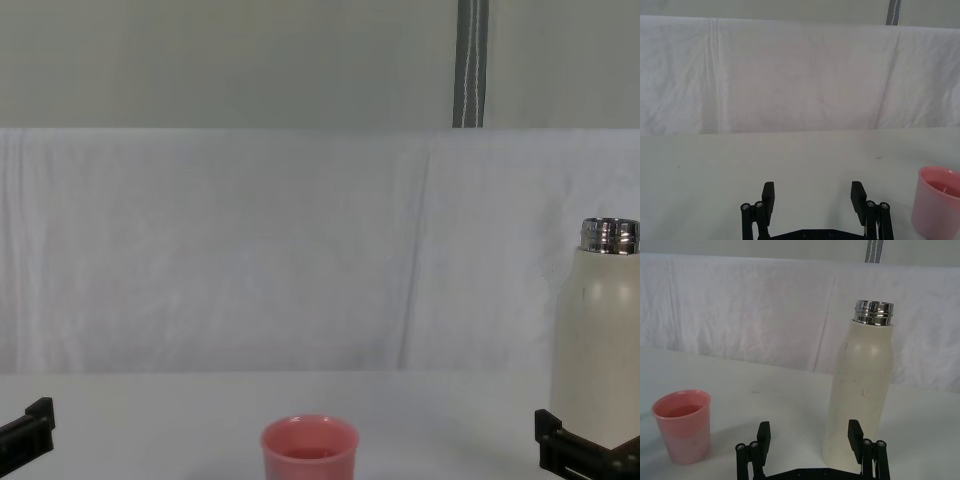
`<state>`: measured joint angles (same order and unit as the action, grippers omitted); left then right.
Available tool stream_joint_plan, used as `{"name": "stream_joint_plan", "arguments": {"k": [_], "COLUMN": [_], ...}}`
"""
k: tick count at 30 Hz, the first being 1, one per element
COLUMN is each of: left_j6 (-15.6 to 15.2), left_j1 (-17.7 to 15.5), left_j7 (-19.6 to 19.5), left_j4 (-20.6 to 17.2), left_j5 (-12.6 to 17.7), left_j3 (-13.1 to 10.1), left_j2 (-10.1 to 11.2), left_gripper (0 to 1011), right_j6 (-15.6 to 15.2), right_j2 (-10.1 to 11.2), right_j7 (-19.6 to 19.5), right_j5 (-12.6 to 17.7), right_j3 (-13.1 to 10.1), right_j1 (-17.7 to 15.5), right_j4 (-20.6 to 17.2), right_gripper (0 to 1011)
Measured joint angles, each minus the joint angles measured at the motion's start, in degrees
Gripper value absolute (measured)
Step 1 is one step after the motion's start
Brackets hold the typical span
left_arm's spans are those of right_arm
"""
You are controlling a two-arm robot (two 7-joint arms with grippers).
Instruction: Grasp the thermos with one hand and pour water into the cup lid.
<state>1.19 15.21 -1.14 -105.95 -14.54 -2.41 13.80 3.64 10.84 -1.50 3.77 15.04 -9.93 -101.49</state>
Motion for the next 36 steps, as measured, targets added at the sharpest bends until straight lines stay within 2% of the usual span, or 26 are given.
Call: {"name": "stream_joint_plan", "arguments": {"k": [36], "left_j6": [0.00], "left_j1": [0.00], "left_j7": [0.00], "left_j4": [0.00], "left_j5": [0.00], "left_j3": [0.00], "left_j2": [0.00], "left_gripper": [1001], "right_j6": [0.00], "right_j2": [0.00], "right_j7": [0.00], "right_j5": [0.00], "right_j3": [0.00], "right_j1": [0.00], "right_j4": [0.00], "right_gripper": [1001]}}
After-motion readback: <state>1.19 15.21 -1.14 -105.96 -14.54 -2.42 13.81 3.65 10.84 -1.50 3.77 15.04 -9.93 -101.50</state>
